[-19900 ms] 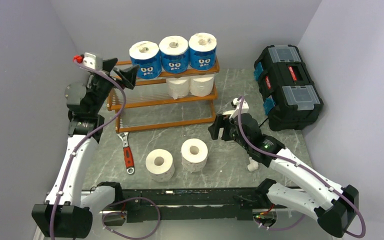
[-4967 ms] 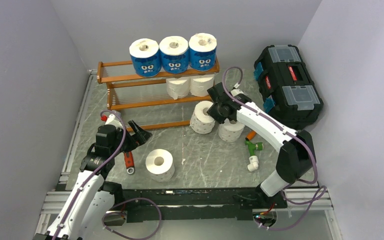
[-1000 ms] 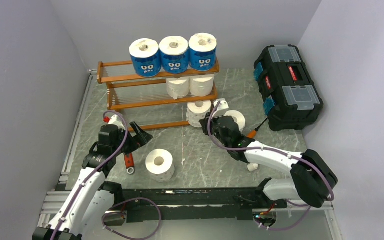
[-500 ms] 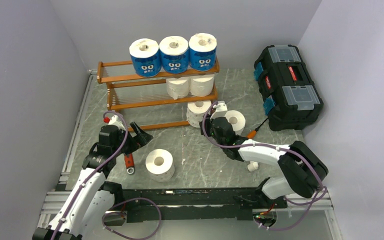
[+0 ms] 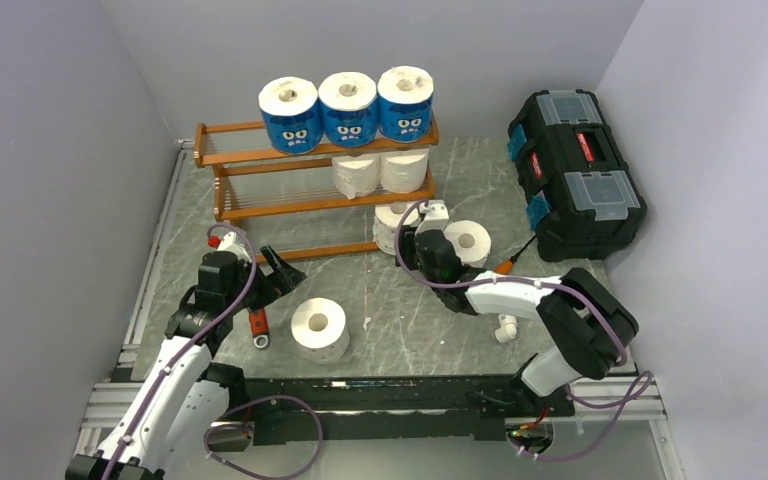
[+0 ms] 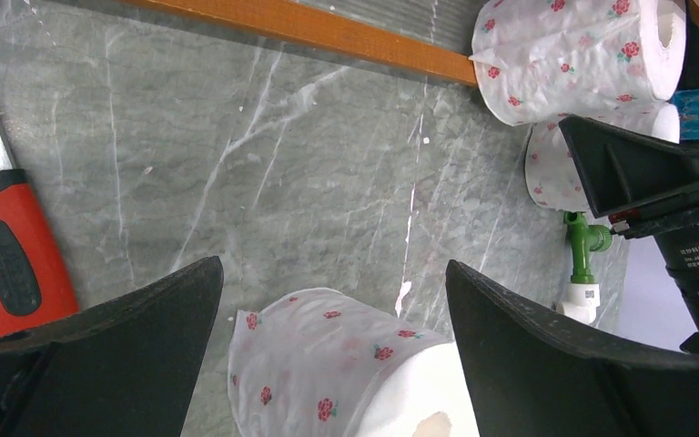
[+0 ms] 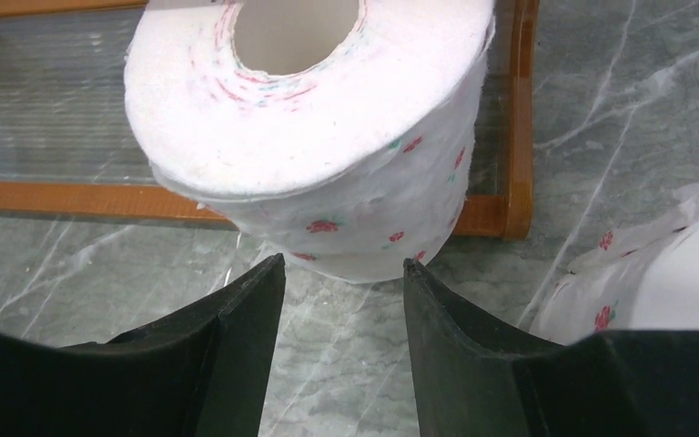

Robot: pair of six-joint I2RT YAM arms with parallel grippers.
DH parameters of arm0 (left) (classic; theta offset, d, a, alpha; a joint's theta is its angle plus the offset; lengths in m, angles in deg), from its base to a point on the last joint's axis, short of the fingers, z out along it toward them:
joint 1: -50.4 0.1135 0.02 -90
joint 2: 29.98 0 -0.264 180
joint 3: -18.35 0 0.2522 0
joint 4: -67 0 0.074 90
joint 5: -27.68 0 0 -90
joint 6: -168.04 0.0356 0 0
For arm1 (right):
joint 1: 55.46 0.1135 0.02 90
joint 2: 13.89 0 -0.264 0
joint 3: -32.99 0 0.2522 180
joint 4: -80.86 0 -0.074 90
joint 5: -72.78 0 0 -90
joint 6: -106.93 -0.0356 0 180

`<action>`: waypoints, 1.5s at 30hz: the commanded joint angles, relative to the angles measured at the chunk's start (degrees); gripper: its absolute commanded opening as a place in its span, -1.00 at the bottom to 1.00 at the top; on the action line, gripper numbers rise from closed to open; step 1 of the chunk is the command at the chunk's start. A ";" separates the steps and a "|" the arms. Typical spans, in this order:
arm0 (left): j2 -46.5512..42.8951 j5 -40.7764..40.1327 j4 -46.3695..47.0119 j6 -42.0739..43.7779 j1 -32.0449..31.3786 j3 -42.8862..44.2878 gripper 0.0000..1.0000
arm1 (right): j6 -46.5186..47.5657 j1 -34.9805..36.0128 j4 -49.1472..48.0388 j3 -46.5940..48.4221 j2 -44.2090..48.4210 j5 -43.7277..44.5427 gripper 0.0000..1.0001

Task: Place and organize the paper towels onto the shelf
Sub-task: Place the paper towel on the shelf.

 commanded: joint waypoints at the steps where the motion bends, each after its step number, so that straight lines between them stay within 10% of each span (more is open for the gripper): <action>1: -0.13 1.14 1.70 0.02 -0.15 -0.18 0.97 | -1.15 -1.09 -1.61 3.17 -1.43 1.59 0.08; 45: 0.14 1.50 1.57 0.38 -0.13 -0.68 0.97 | -1.39 -5.43 -3.30 10.60 -12.25 7.19 0.13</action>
